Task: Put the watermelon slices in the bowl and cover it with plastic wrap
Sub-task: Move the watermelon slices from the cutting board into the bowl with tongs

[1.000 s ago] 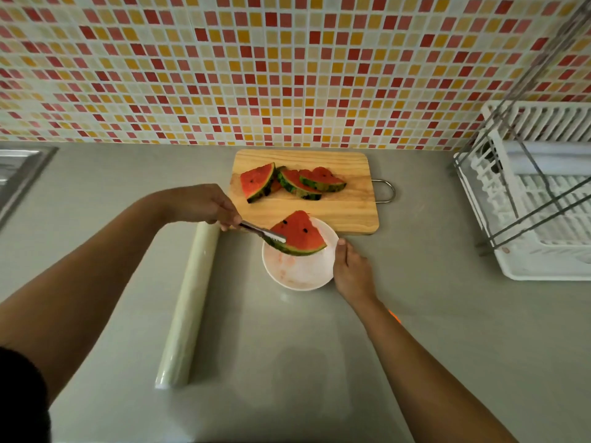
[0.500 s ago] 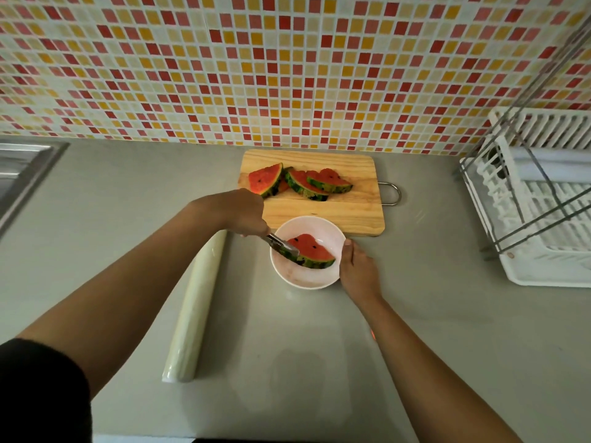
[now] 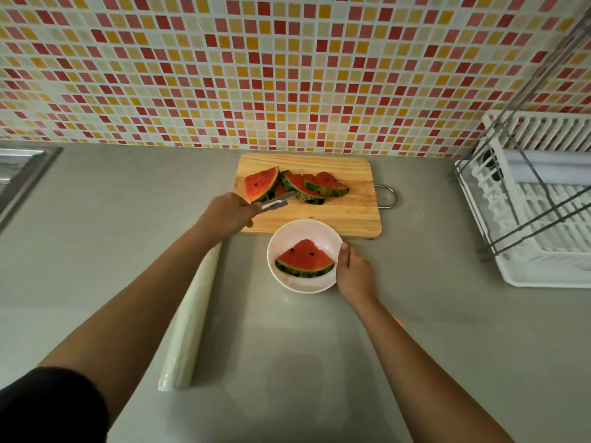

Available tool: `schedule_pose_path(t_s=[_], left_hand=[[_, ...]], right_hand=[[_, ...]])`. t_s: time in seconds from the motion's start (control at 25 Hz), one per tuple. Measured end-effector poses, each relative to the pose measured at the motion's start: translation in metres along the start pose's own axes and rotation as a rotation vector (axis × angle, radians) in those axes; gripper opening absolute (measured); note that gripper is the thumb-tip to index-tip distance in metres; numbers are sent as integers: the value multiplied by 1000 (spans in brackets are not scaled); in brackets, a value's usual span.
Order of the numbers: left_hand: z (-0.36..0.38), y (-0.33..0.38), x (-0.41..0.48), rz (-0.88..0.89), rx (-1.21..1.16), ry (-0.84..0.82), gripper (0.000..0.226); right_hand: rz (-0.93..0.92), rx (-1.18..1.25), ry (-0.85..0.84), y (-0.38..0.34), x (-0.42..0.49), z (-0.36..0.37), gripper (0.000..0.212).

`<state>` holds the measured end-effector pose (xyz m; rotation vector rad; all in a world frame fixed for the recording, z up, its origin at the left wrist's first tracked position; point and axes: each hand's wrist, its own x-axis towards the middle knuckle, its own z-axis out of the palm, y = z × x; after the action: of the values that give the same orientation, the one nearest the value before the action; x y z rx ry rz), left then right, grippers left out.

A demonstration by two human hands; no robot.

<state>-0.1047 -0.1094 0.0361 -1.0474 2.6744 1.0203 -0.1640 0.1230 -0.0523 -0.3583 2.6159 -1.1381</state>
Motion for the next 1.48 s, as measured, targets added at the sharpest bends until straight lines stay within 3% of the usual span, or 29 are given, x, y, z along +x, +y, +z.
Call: schedule_pose_path(t_s=[0.12, 0.44, 0.72, 0.88, 1.12, 1.2, 1.32, 1.48], left_hand=[[34, -8, 21, -134, -266, 4, 32], [73, -1, 46, -165, -432, 72, 32], [47, -2, 42, -94, -217, 218, 30], [30, -15, 41, -189, -293, 208, 26], [12, -9, 16, -15, 13, 324, 34], [2, -13, -1, -8, -114, 336, 31], [4, -22, -47, -89, -547, 216, 27], [46, -27, -103, -243, -652, -2, 29]], right_hand=[[21, -13, -4, -1, 2, 0, 38], [32, -36, 1, -3, 2, 0, 40], [27, -31, 3, -2, 2, 1, 38], [22, -18, 9, -1, 1, 1, 37], [21, -6, 1, 0, 2, 1, 37], [18, 10, 7, 1, 2, 2, 37], [15, 31, 21, 2, 2, 3, 37], [35, 66, 17, 2, 1, 3, 41]])
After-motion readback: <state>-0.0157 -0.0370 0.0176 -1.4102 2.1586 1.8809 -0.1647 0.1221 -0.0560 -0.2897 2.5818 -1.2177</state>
